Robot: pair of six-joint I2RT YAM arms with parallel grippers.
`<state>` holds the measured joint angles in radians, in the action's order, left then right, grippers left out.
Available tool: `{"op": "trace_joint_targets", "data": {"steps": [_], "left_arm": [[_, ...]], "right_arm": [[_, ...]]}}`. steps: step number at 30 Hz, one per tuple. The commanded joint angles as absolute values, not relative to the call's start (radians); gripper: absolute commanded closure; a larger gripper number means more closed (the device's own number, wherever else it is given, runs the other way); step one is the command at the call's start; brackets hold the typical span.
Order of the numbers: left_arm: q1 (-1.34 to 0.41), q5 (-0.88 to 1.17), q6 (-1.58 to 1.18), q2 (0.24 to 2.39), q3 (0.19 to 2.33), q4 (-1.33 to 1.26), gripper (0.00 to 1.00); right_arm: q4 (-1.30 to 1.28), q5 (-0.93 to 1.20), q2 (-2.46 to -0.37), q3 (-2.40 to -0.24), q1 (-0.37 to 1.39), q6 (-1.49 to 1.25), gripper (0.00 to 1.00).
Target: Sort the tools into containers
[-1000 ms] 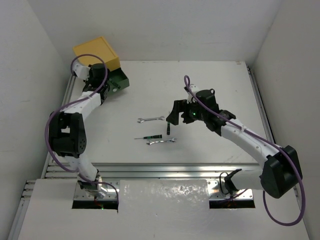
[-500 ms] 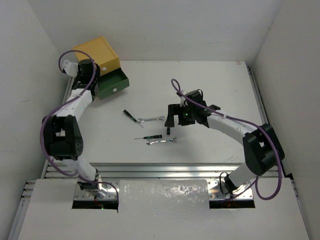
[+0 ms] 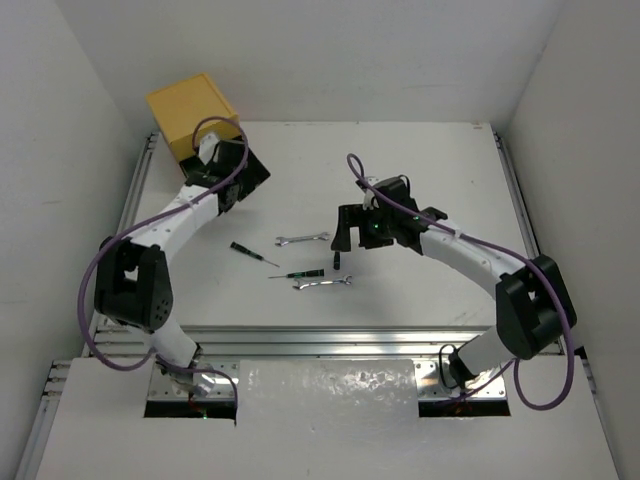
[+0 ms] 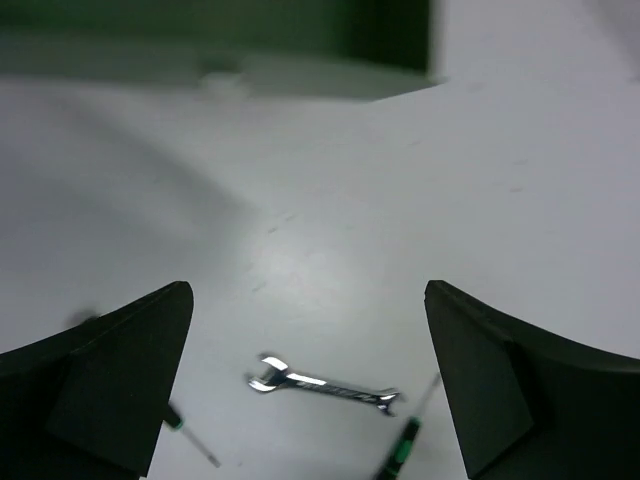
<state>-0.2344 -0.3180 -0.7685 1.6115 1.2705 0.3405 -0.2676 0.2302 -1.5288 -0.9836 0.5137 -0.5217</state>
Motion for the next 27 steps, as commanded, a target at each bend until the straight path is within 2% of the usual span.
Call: {"op": "trace_joint_targets", "data": {"steps": [1, 8, 21, 27], "left_arm": [[-0.219, -0.399, -0.984, 1.644, 1.24, 0.6, 0.0], [-0.225, -0.377, -1.187, 1.674, 1.128, 0.688, 0.05], [-0.334, -0.456, -1.377, 1.459, 0.879, 0.75, 0.09], [-0.345, -0.442, -1.41, 1.531, 0.802, 0.696, 0.12]], "right_arm": [[-0.276, 0.215, -1.457, -0.97, 0.512, -0.503, 0.01], [-0.25, 0.267, -1.42, -0.91, 0.512, -0.508, 0.01], [-0.19, 0.353, -1.434, -0.845, 0.512, -0.506, 0.01], [-0.172, 0.385, -1.43, -0.836, 0.511, -0.519, 0.01]]}}
